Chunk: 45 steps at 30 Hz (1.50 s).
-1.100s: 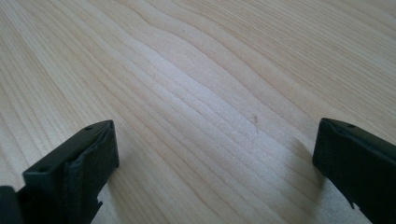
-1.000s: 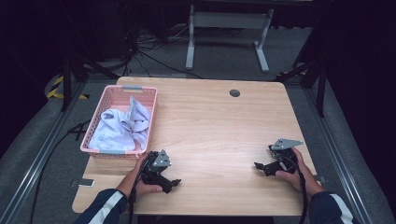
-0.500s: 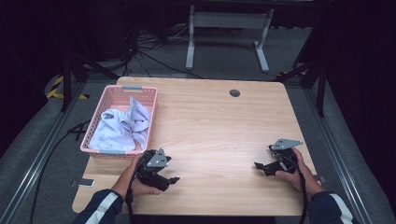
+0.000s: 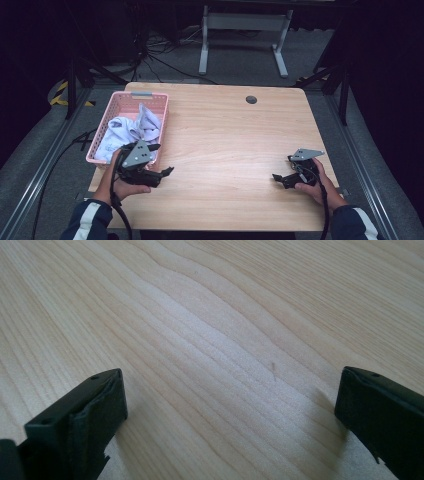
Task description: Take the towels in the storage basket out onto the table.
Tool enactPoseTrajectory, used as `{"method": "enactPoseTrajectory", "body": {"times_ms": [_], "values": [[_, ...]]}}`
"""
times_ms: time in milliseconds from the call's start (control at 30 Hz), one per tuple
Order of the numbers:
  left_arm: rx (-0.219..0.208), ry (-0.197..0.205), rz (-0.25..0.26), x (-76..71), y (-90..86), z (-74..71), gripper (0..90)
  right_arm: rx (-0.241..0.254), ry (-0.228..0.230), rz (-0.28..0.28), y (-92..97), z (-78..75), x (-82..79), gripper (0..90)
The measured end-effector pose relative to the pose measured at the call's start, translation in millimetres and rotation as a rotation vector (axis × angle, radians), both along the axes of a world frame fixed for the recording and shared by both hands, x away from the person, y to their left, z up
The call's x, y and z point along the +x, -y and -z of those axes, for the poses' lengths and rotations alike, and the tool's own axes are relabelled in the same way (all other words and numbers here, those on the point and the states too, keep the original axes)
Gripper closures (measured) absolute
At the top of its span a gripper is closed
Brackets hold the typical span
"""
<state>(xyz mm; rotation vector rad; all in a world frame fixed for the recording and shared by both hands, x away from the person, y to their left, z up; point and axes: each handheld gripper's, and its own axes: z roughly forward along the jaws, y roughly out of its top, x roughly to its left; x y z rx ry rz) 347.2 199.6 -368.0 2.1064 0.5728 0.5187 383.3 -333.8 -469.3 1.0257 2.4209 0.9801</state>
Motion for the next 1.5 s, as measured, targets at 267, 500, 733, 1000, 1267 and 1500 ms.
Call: {"method": "enactPoseTrajectory", "body": {"times_ms": [267, 500, 733, 1000, 1267, 1500], "values": [[0.008, -0.017, -0.151, 25.9, -42.1, -9.9, 15.6, 0.0, 0.0, 0.0, 0.0, 0.0, 0.0, 0.5], [0.104, -0.13, -0.248, 63.1, -64.5, 2.1, 15.8, 0.0, 0.0, 0.0, 0.0, 0.0, 0.0, 0.5], [0.217, -0.275, -0.353, 101.0, -67.2, 22.5, 16.0, 0.0, 0.0, 0.0, 0.0, 0.0, 0.0, 0.5], [0.408, -0.417, -0.384, 134.0, -48.2, 43.9, 11.2, 0.0, 0.0, 0.0, 0.0, 0.0, 0.1, 0.5], [0.616, -0.435, -0.388, 154.4, -25.4, 73.1, 0.0, 0.0, 0.0, -0.001, -0.1, 0.0, 0.2, 0.5], [0.681, -0.381, -0.429, 154.9, -28.0, 66.5, 31.0, 0.0, 0.001, -0.002, -0.1, 0.0, 0.3, 0.4]]}}
